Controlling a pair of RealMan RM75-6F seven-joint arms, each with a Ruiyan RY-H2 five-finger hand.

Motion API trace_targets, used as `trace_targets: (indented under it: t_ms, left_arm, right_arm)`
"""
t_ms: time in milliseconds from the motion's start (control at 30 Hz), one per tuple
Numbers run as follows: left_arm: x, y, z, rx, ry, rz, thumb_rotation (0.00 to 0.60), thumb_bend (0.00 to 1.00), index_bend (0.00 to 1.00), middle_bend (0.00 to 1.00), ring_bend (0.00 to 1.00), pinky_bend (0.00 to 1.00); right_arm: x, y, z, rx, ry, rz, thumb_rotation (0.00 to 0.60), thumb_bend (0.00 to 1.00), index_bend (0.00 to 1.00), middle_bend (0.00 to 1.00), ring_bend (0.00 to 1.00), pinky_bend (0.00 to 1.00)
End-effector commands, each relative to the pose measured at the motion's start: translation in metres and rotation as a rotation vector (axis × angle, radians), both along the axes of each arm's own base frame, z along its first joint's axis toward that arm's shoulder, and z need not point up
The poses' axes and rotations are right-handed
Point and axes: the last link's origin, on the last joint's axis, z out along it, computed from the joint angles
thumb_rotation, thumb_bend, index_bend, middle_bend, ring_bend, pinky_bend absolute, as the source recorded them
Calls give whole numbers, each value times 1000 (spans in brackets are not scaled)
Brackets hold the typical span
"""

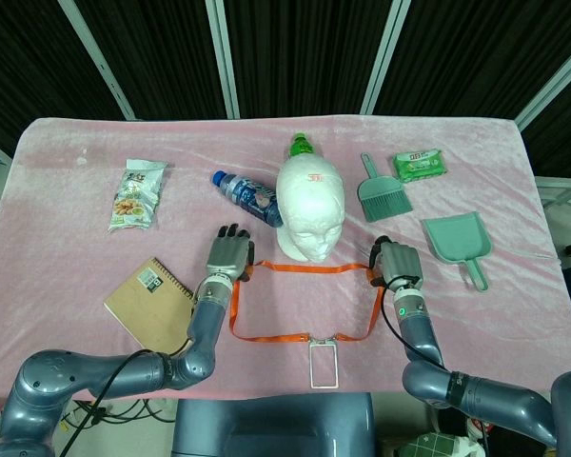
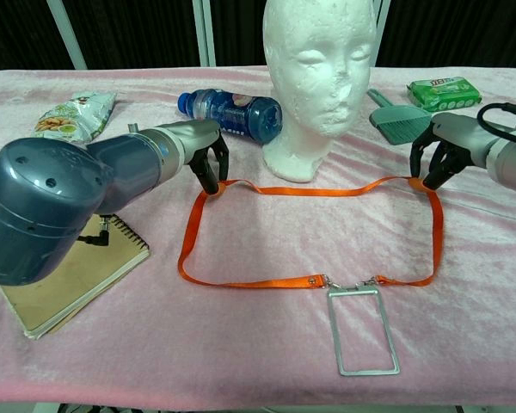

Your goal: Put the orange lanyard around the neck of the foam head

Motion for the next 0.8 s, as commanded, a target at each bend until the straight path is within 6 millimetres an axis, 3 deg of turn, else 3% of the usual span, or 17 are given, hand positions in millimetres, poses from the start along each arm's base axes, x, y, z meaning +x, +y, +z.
trace_targets:
  t_ms: [33, 800]
  left_arm:
    - [3, -1, 0, -11, -39, 7, 600, 470, 635, 218, 0, 51]
    - [0, -4, 7, -31, -66, 3, 600, 469, 636, 218, 0, 51]
  right_arm:
    - [2, 1, 0, 2, -7, 2, 600, 453, 746, 237, 336, 340]
    - [7, 1, 2, -1, -13, 12, 600, 456, 751, 238, 336, 341]
